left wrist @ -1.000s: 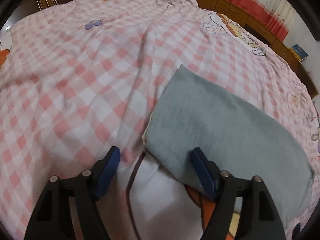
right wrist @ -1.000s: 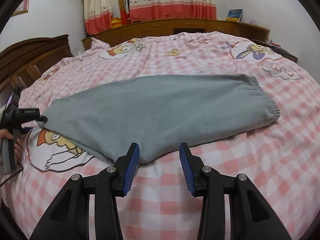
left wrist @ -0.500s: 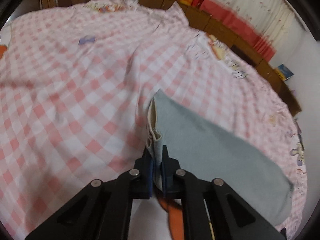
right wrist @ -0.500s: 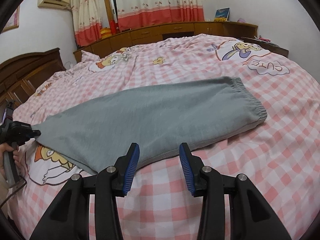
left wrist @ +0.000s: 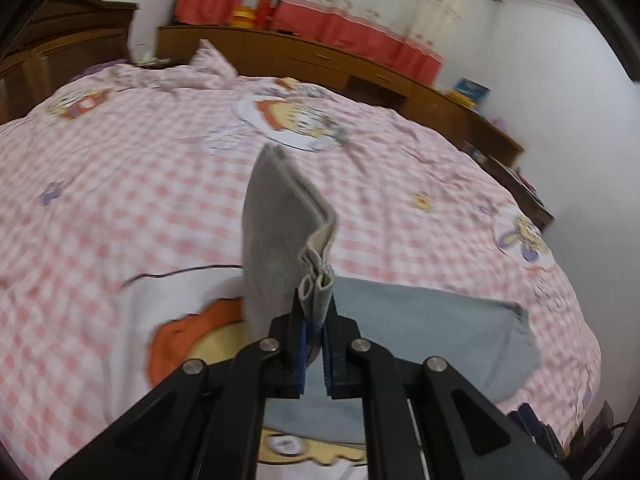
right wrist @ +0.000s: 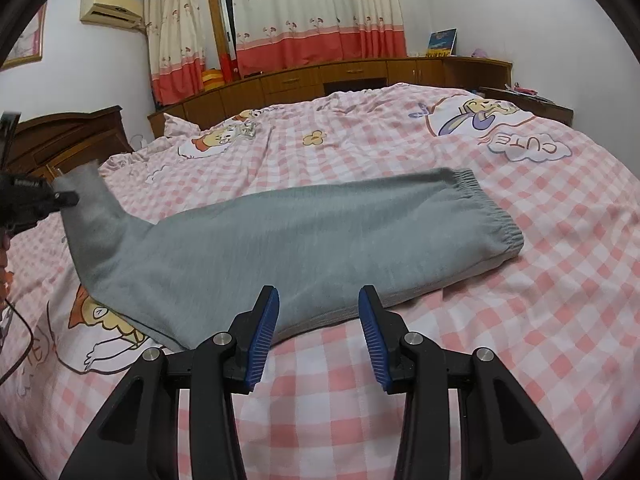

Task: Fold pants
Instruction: 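Grasp the leg-end with the left gripper and fold it over toward the waistband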

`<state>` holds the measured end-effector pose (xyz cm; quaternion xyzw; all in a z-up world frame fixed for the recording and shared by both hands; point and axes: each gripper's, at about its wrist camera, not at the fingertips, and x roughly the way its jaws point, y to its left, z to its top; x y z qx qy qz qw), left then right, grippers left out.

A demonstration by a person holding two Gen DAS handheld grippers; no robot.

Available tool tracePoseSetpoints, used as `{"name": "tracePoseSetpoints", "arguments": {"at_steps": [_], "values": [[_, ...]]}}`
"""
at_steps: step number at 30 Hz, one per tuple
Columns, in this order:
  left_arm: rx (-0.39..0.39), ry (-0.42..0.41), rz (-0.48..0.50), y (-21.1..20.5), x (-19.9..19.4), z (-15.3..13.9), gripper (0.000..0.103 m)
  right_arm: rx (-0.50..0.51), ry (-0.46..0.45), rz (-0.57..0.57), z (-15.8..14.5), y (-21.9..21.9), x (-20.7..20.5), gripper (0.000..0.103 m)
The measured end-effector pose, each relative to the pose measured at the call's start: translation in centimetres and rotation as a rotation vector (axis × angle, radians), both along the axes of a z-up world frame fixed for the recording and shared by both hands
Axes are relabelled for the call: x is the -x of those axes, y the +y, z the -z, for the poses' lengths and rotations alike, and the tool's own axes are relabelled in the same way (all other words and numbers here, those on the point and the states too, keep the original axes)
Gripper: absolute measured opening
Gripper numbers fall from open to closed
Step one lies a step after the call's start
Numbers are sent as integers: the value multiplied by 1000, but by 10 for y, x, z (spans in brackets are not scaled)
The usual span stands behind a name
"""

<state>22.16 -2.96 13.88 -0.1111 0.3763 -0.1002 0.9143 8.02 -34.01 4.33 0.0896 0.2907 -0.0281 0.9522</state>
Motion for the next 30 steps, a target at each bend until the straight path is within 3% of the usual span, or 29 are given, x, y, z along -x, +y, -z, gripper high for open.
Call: {"name": "tracePoseSetpoints", "arguments": {"at_steps": [9,17,25,30], "values": [[-60,118,102,-85,-8,46,6,-84,22,24,3,-19,-3,42],[-129,199,145,-127,-9,93,7,-137,37,34,7,-25,-5,42],[-176,167,257,-133,8,90,40,-150,55,40,11,-25,-8,42],[-300,123,247,-130,30,80,55,-132,71,32,15,-20,-9,42]]}}
